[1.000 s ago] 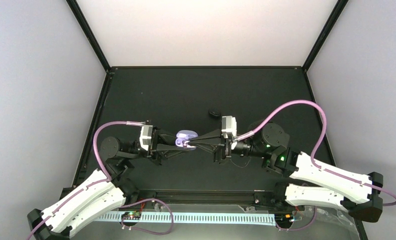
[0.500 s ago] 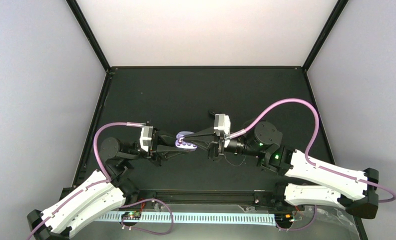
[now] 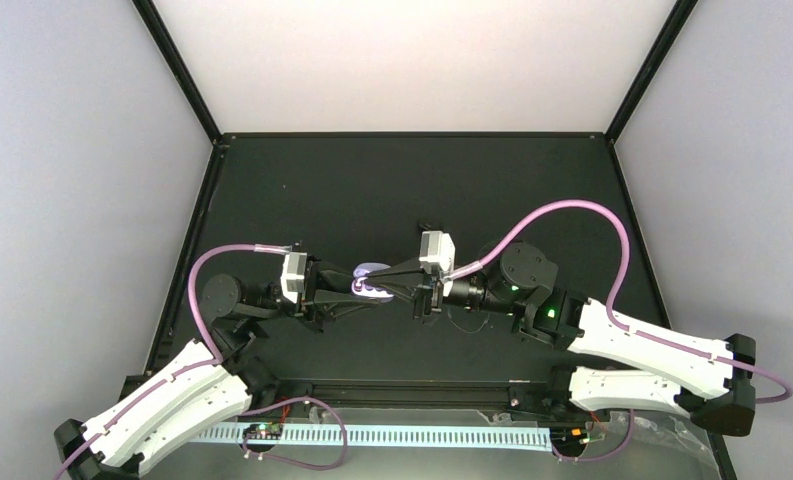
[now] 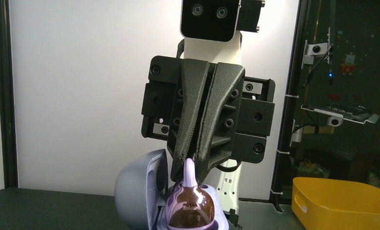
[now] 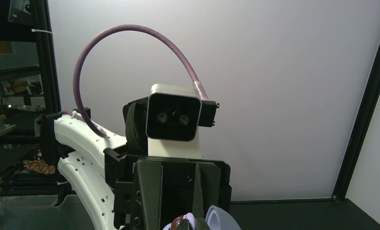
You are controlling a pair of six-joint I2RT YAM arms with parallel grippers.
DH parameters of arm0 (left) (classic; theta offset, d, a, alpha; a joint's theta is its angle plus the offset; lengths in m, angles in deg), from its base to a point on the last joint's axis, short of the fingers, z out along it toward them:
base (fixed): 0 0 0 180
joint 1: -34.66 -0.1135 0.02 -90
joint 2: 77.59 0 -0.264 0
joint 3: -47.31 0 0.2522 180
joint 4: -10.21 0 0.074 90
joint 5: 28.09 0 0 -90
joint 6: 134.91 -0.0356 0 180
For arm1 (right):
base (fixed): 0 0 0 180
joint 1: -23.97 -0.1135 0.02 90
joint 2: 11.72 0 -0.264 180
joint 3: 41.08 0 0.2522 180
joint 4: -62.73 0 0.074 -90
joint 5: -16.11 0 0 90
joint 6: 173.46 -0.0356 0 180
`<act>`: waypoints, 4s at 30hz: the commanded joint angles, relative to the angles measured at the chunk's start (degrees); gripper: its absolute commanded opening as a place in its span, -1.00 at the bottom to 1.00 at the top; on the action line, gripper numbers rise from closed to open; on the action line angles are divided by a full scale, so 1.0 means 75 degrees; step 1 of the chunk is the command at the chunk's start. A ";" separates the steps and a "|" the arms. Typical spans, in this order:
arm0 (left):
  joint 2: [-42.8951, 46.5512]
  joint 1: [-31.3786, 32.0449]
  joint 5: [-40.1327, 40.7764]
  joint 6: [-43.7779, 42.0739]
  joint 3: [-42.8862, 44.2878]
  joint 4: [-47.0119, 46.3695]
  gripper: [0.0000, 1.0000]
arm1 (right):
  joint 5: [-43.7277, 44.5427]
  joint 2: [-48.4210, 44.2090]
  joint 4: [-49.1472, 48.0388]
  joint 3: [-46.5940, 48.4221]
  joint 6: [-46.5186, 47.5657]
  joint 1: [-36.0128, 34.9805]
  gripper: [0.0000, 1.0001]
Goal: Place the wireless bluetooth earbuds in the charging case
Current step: Place the earbud in the charging case.
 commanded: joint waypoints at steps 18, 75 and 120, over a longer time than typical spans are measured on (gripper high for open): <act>0.0061 0.0023 0.0085 -0.0206 0.0049 0.0034 -0.97 | 0.0142 0.0029 0.0144 0.0292 0.0219 -0.0112 -0.88; 0.0132 0.0028 0.0252 -0.0404 0.0037 0.0315 -0.97 | 0.0304 0.0159 0.1792 0.1115 -0.0295 -0.0119 -0.81; 0.0303 0.0023 0.0708 -0.0546 0.0014 0.0414 -0.97 | 0.0131 0.0523 0.1817 0.1160 -0.0860 -0.0123 -0.98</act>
